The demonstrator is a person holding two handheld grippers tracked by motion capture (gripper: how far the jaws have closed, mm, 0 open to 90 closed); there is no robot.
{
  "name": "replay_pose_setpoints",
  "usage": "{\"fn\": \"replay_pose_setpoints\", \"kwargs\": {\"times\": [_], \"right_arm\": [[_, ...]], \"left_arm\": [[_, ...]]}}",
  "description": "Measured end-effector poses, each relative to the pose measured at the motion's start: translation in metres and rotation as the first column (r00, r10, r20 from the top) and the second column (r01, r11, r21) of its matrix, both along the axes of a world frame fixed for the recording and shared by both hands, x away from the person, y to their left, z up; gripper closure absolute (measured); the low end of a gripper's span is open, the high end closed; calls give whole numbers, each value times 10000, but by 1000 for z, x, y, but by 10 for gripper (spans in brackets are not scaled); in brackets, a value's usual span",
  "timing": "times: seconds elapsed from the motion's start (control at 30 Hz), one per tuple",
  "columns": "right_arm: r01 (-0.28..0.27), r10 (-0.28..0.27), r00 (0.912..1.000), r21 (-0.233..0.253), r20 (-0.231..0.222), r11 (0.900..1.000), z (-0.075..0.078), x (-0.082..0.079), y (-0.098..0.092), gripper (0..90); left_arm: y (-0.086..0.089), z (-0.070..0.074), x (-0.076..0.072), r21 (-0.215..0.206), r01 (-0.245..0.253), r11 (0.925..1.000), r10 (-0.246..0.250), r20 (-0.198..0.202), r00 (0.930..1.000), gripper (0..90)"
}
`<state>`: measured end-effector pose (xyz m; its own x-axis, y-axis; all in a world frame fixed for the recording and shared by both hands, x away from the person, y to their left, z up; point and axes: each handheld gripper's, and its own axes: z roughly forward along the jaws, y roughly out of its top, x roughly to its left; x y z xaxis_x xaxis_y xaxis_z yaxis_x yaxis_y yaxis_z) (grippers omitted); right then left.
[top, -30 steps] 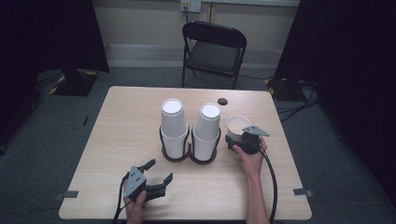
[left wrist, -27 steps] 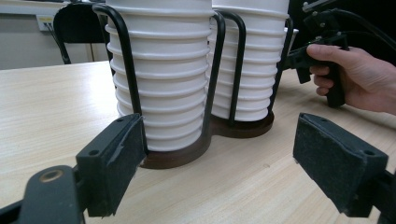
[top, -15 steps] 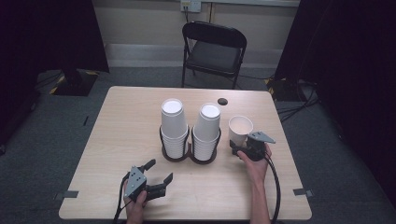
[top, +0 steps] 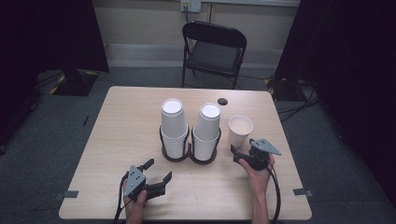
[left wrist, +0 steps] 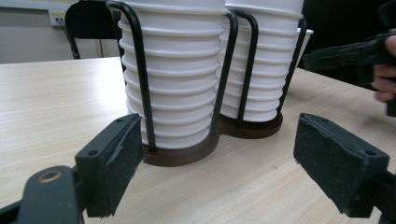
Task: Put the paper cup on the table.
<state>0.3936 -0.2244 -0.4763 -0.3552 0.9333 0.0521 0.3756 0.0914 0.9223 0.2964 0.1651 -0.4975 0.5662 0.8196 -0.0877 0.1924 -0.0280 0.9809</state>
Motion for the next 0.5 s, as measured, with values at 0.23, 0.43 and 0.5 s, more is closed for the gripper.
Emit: {"fn": "replay_pose_setpoints", "kwargs": {"times": [0.23, 0.43, 0.5], "right_arm": [[-247, 236, 9993, 387, 287, 9989, 7, -17, 2, 179], [-210, 177, 9981, 570, 582, 9982, 5, -36, 4, 175], [-215, 171, 9977, 671, 649, 9975, 3, -42, 6, 171]], "left_arm": [[1, 0, 1, -60, -195, 9998, 194, -177, 9997, 155], [-1, 0, 0, 58, -264, 9996, 264, -80, 9996, 156], [-1, 0, 0, 23, -259, 9997, 259, -73, 9996, 156]]}}
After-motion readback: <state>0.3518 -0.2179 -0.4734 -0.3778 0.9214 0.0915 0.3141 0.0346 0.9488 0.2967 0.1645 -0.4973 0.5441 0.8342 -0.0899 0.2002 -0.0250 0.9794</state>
